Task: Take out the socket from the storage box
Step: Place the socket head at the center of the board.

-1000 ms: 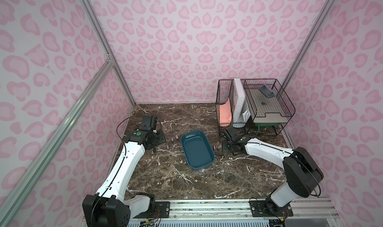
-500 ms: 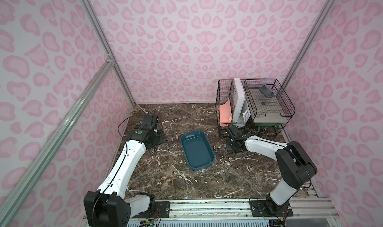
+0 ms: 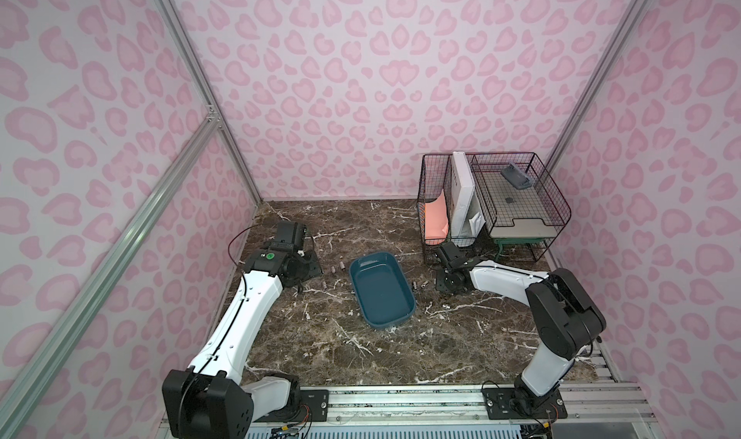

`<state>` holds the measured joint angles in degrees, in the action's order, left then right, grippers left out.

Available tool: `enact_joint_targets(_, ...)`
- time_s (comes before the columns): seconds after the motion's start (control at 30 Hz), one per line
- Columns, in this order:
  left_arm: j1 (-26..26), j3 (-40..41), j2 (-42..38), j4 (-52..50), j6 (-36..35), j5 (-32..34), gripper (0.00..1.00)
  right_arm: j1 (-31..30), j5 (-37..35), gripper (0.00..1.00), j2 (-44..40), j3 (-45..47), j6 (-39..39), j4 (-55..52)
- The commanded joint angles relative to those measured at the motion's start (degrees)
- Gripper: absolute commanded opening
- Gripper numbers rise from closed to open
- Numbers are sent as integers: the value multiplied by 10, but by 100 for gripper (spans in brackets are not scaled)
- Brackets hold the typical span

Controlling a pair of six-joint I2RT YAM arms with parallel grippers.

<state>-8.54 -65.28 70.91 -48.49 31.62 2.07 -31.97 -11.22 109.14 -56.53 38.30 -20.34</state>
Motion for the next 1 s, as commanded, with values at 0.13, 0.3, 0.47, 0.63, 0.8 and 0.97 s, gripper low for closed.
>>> enact_joint_targets(0.13,1,-6,3,-1,5,1,53,0,-1,31,-2,-4,6,4)
enact_joint_targets(0.3,-1,-10,5,-1,5,0,53,0,-5,32,-18,1,5,4)
enact_joint_targets(0.47,-1,-23,7,11,9,1,53,-2,-23,34,-90,27,1,20)
enact_joint_targets(0.63,-1,-25,8,51,2,32,54,-2,-59,36,-174,43,-26,23)
enact_joint_targets(0.8,-1,23,-3,185,-31,11,53,10,-99,44,-264,82,-69,69)
enact_joint_targets(0.97,0,65,-1,288,-49,57,66,49,-138,55,-339,145,-131,152)
